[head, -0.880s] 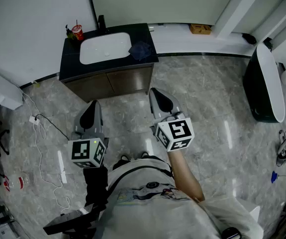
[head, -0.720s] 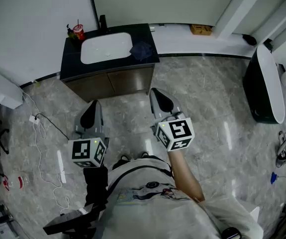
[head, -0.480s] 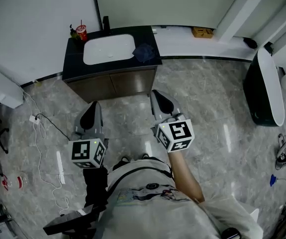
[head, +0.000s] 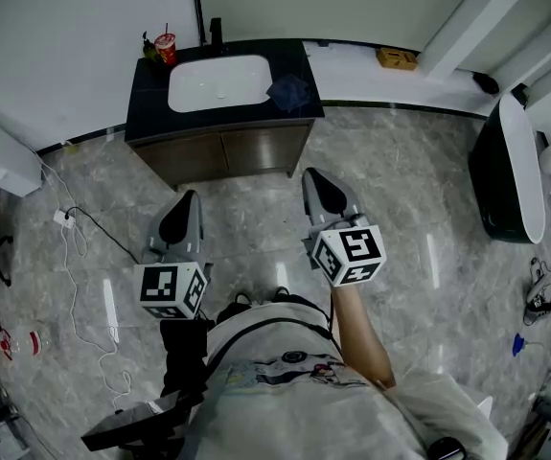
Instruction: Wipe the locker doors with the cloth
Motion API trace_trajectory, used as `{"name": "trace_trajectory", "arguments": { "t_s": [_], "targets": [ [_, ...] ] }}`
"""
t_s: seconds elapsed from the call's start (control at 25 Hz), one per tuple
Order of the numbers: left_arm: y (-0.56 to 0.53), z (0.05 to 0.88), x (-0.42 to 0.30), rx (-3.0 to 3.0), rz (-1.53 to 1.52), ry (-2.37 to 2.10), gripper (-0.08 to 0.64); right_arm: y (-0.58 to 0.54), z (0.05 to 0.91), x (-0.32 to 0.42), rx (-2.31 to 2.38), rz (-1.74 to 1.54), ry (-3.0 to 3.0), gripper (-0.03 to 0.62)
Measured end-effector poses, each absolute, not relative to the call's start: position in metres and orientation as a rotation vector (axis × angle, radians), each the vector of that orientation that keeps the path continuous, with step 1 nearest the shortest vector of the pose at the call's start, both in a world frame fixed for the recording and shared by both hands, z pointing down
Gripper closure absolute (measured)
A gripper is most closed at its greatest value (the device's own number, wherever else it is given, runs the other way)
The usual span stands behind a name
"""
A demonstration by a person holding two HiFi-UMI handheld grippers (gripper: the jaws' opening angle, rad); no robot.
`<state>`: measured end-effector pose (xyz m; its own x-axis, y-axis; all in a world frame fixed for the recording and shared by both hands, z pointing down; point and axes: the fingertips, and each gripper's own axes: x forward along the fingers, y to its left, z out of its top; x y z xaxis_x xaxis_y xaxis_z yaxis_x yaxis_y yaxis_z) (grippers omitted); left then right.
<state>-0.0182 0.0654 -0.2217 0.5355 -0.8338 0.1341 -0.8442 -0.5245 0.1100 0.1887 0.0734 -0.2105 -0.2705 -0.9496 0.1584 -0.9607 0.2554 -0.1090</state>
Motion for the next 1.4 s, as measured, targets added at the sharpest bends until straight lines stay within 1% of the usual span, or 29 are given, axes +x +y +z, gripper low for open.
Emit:
{"name": "trace_trajectory", "arguments": {
  "t_s": [0.28, 0.56, 0.84, 1.08, 1.2, 1.24, 1.28, 1.4],
  "targets": [
    [0.055, -0.198, -0.043, 2.583, 0.112, -1.388, 0.56, 0.067, -0.188, 0.17, 1.864, 0.33, -2.386, 0.588],
    [0.024, -0.17, -0.044, 2.521, 0.149, -1.374, 0.56, 0.036, -0.156, 0.181, 1.849, 0.42, -2.329, 0.588],
    [-0.075, -0.153, -0.03, 2.501, 0.177, -1.456, 0.56, -0.072, -0.108, 0.203, 1.786, 0.483, -2.345, 0.588],
    [-0.17, -0.172, 0.0, 2.501, 0.194, -1.524, 0.56, -0.186, -0.084, 0.22, 1.653, 0.515, -2.379, 0.588],
    [-0.206, -0.167, 0.011, 2.496, 0.226, -1.521, 0.56, -0.233, -0.057, 0.234, 1.619, 0.514, -2.323, 0.586],
    [-0.213, -0.164, 0.013, 2.49, 0.237, -1.516, 0.56, -0.244, -0.044, 0.239, 1.605, 0.522, -2.295, 0.572],
    [-0.218, -0.16, 0.015, 2.484, 0.248, -1.509, 0.56, -0.252, -0.028, 0.245, 1.587, 0.541, -2.264, 0.519],
    [-0.233, -0.152, 0.015, 2.465, 0.282, -1.502, 0.559, -0.279, 0.027, 0.267, 1.528, 0.622, -2.152, 0.456]
  ]
}}
